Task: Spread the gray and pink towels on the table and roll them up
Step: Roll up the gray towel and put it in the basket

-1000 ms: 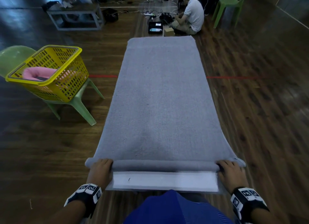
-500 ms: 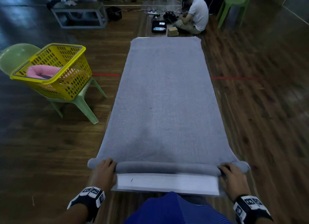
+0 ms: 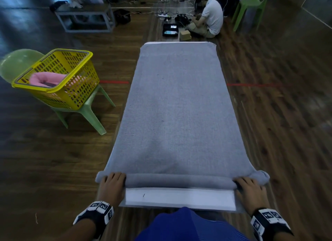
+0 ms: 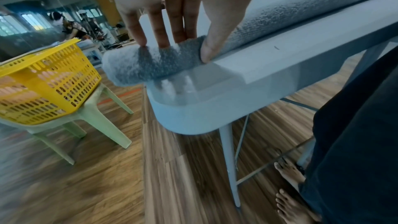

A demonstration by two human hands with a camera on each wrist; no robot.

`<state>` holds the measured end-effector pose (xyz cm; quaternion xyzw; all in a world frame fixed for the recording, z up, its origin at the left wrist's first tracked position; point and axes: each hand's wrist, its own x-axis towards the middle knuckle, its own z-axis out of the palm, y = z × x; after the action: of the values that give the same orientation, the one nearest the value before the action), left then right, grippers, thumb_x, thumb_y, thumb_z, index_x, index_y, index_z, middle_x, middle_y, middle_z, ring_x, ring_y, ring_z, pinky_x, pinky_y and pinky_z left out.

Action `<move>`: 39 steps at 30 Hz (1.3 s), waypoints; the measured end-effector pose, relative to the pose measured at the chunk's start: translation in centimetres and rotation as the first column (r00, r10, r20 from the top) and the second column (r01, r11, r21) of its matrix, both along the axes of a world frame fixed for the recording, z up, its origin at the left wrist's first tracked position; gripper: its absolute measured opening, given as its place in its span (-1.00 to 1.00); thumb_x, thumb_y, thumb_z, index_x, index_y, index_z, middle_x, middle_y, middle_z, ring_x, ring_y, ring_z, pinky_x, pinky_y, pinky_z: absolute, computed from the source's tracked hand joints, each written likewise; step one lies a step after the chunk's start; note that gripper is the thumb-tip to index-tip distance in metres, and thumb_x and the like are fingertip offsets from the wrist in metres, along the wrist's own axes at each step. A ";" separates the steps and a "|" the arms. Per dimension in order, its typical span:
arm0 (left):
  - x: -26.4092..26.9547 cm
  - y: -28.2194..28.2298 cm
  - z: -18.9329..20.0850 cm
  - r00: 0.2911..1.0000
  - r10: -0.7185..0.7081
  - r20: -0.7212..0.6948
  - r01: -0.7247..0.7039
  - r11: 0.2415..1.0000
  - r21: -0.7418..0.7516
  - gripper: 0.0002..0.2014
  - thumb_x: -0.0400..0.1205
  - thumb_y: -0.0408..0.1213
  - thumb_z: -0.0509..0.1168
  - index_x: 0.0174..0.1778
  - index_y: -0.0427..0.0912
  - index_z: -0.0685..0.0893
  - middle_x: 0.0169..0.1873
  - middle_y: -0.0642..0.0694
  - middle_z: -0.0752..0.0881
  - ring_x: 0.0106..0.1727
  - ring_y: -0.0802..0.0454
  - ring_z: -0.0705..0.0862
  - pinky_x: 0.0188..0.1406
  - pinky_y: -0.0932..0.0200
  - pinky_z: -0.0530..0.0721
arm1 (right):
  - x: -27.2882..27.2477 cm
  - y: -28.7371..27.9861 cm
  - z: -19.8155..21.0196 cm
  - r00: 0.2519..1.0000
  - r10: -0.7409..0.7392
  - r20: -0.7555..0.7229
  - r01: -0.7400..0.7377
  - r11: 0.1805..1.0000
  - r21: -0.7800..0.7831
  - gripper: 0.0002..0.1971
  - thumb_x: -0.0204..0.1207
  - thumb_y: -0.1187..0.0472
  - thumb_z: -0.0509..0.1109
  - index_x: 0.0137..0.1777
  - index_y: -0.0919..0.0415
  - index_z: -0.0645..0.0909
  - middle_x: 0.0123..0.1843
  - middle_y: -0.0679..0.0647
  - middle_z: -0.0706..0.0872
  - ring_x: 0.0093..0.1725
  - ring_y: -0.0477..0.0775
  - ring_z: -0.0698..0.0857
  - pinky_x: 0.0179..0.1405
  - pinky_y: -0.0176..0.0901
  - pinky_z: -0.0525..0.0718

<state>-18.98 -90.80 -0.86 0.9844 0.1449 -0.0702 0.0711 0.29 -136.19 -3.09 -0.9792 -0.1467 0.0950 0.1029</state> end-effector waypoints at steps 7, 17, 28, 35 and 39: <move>2.5 0.8 0.5 0.991 0.067 0.112 -0.061 0.997 -0.057 -0.84 0.42 -0.32 0.33 -0.11 -0.19 0.73 -0.21 -0.11 0.76 -0.20 -0.06 0.71 -0.17 -0.02 0.70 | 3.3 1.9 2.5 0.996 -0.023 0.092 0.022 1.000 0.010 -0.78 0.46 0.17 0.41 0.10 0.05 0.72 0.12 0.03 0.73 0.12 0.14 0.67 0.14 0.05 0.45; 0.4 0.9 0.5 0.998 0.051 -0.024 -0.054 0.989 -0.138 -0.82 0.35 -0.28 0.46 -0.14 -0.10 0.75 -0.21 -0.04 0.78 -0.19 0.01 0.72 -0.13 0.08 0.69 | 1.3 0.1 0.6 0.997 0.074 0.024 -0.073 0.996 -0.048 -0.68 0.18 0.16 0.55 -0.03 -0.05 0.74 -0.07 -0.06 0.79 -0.09 0.12 0.75 -0.06 0.09 0.61; 0.6 -0.3 0.0 0.999 0.012 -0.040 -0.012 1.000 -0.002 -0.50 0.08 -0.31 0.58 -0.04 -0.15 0.71 -0.15 -0.07 0.75 -0.15 -0.08 0.72 -0.17 -0.03 0.73 | 1.0 0.3 0.0 0.991 0.123 0.047 -0.124 0.992 0.020 -0.43 -0.01 0.37 0.69 0.09 0.18 0.70 0.04 0.14 0.76 0.01 0.23 0.74 -0.02 0.16 0.72; 3.0 0.8 1.2 0.998 -0.032 -0.046 0.035 0.998 0.049 -0.60 -0.03 -0.24 0.62 -0.36 -0.04 0.61 -0.43 0.00 0.67 -0.42 -0.02 0.65 -0.45 0.05 0.60 | 3.6 1.8 2.0 0.999 0.047 0.023 -0.044 0.991 -0.126 -0.71 0.38 0.08 0.44 0.12 -0.12 0.67 0.13 -0.09 0.74 0.16 0.05 0.66 0.26 0.09 0.41; 3.6 1.2 0.4 0.999 0.010 0.052 -0.006 0.998 -0.069 -0.71 0.33 -0.32 0.45 -0.03 -0.20 0.69 -0.16 -0.09 0.73 -0.19 -0.05 0.69 -0.15 0.03 0.71 | 3.5 1.9 1.3 0.995 0.049 0.084 -0.051 0.998 0.032 -0.70 0.49 0.08 0.45 0.22 0.03 0.64 0.23 0.00 0.69 0.24 0.09 0.65 0.26 0.14 0.50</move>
<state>-15.38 -89.59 -0.42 0.9823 0.1445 -0.0493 0.1088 3.74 -134.25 -1.78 -0.9764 -0.1769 0.0543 0.1110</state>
